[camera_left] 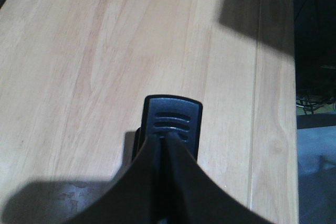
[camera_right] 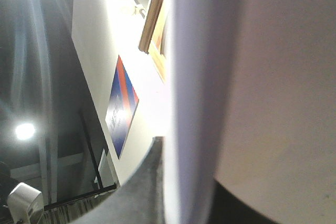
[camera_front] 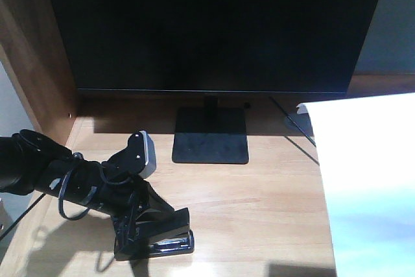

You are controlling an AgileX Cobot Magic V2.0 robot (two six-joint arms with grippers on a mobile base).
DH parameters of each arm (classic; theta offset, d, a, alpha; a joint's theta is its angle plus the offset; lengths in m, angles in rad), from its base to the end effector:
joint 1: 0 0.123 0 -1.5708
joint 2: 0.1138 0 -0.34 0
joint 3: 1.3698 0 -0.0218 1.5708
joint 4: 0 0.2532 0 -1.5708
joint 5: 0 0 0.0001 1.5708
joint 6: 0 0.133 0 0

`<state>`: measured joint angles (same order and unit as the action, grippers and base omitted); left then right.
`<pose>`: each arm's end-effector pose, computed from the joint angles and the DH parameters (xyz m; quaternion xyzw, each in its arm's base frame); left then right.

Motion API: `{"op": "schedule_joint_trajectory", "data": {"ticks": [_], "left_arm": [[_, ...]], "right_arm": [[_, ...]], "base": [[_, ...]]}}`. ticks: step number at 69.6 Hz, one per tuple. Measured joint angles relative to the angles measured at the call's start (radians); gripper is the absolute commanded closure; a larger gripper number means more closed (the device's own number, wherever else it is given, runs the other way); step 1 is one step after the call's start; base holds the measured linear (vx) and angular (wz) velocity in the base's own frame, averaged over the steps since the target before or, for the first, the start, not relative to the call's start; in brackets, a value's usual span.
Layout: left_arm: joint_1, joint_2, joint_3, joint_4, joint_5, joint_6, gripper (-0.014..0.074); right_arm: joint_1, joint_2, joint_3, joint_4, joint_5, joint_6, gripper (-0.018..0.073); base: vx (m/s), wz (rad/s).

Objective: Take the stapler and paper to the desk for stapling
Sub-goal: 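Swing the right gripper with the paper over the desk and lower it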

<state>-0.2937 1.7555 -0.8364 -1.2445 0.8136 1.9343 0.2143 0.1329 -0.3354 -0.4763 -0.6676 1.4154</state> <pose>0.2847 -0.1818 0.1871 0.5453 0.7314 -0.3007 0.2780 -0.0217 0.0339 0.3992 0.0048 0.3524 0.5832 0.7319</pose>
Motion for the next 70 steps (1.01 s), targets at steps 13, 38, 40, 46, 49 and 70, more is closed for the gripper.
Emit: {"op": "schedule_joint_trajectory", "data": {"ticks": [13, 38, 40, 46, 49, 70], "left_arm": [[0.000, 0.000, 0.000, 0.000, 0.000, 0.000, 0.0604], [0.000, 0.000, 0.000, 0.000, 0.000, 0.000, 0.0604], [0.000, 0.000, 0.000, 0.000, 0.000, 0.000, 0.0604], [0.000, 0.000, 0.000, 0.000, 0.000, 0.000, 0.0604], [0.000, 0.000, 0.000, 0.000, 0.000, 0.000, 0.0604], [0.000, 0.000, 0.000, 0.000, 0.000, 0.000, 0.0604]], "right_arm": [[0.000, 0.001, 0.000, 0.039, 0.015, 0.000, 0.0563], [0.000, 0.153, 0.000, 0.225, 0.016, -0.099, 0.0562], [0.000, 0.174, 0.000, 0.230, 0.004, -0.101, 0.0562], [0.000, 0.245, 0.000, 0.236, -0.044, -0.102, 0.0562], [0.000, 0.283, 0.000, 0.238, -0.073, -0.102, 0.0562], [0.000, 0.568, 0.000, 0.247, -0.317, -0.058, 0.0562]], "base": [[0.00, 0.00], [0.00, 0.00], [0.00, 0.00], [0.00, 0.00], [0.00, 0.00], [0.00, 0.00]]}}
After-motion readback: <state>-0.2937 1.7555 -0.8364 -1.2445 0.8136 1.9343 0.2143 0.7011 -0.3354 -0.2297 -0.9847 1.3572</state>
